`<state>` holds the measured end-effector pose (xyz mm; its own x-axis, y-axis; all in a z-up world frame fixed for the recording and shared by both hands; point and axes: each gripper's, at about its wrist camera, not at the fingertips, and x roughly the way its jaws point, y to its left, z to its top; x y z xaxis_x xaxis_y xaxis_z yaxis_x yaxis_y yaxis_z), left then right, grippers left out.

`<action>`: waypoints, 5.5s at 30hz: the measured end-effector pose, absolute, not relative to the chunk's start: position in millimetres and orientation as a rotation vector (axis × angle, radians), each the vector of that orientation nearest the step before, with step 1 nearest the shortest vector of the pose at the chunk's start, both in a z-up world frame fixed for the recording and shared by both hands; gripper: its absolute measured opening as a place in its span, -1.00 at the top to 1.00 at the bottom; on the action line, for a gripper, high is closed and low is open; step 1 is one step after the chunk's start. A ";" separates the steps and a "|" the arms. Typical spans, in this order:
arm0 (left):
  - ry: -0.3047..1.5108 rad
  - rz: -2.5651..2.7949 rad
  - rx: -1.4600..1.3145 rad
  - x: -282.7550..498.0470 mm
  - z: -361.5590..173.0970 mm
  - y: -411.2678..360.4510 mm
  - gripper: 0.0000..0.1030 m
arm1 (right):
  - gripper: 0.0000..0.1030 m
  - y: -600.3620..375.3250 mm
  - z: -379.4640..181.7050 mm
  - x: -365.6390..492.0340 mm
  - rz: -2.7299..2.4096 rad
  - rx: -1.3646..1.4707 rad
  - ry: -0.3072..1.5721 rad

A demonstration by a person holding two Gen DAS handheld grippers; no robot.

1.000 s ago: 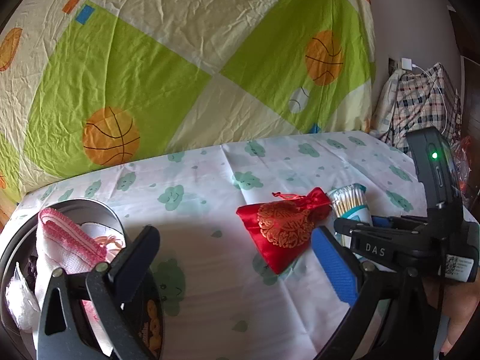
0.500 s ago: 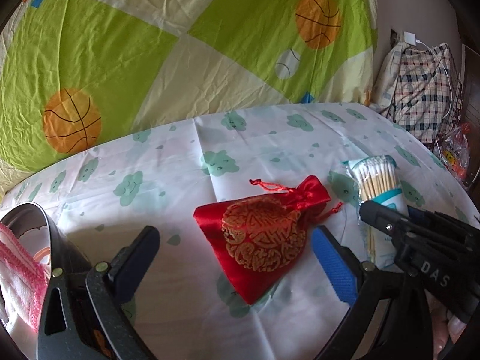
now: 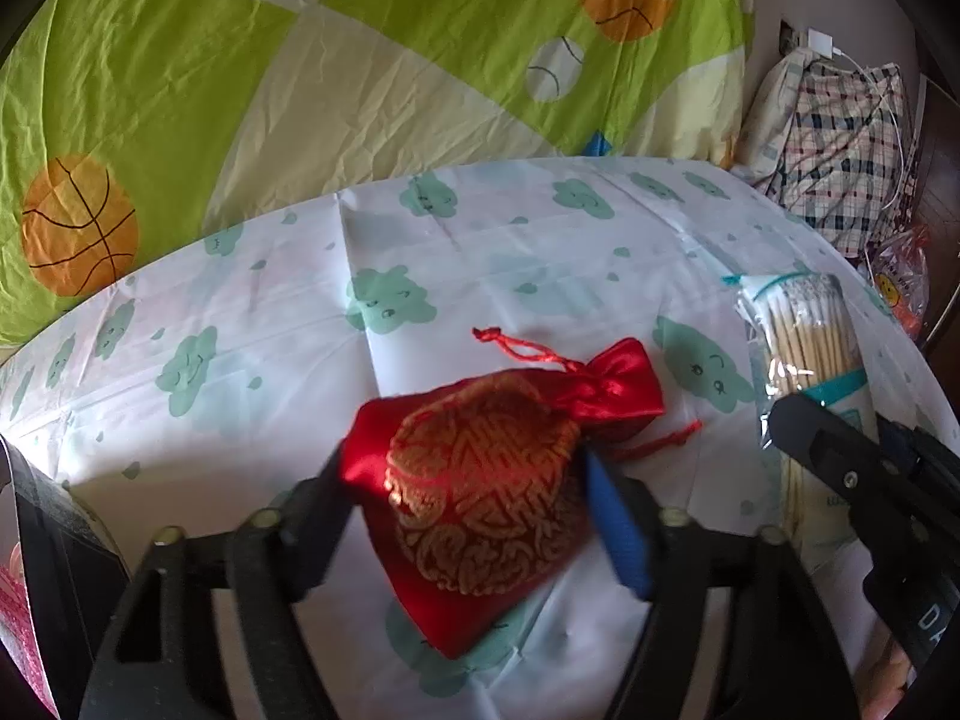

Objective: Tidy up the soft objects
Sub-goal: 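Grasp the red embroidered pouch with the left tool while the right tool grasps the cotton swab packet, then carry the red pouch with the left tool while the right tool carries the swab packet over the tin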

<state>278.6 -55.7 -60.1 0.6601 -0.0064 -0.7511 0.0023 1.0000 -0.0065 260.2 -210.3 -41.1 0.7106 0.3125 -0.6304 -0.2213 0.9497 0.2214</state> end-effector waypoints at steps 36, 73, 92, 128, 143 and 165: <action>0.484 0.135 -0.084 167.8 -22.5 -14.4 0.50 | 0.34 -183.2 -11.2 210.7 0.390 0.018 0.432; 0.345 0.196 -0.068 98.4 -14.7 3.7 0.50 | 0.34 -163.2 -4.9 165.9 0.531 0.026 0.332; 0.295 0.223 -0.072 75.4 -13.9 17.4 0.50 | 0.34 -156.7 -4.1 150.4 0.572 0.044 0.316; 0.256 0.272 -0.110 46.7 -13.3 48.2 0.50 | 0.34 -138.5 -4.2 134.4 0.610 0.060 0.305; 0.239 0.289 -0.147 35.8 -12.8 66.5 0.50 | 0.33 -112.3 -4.7 119.6 0.657 0.042 0.298; 0.225 0.326 -0.181 23.8 -13.5 89.3 0.50 | 0.33 -90.7 -4.0 106.8 0.701 0.032 0.292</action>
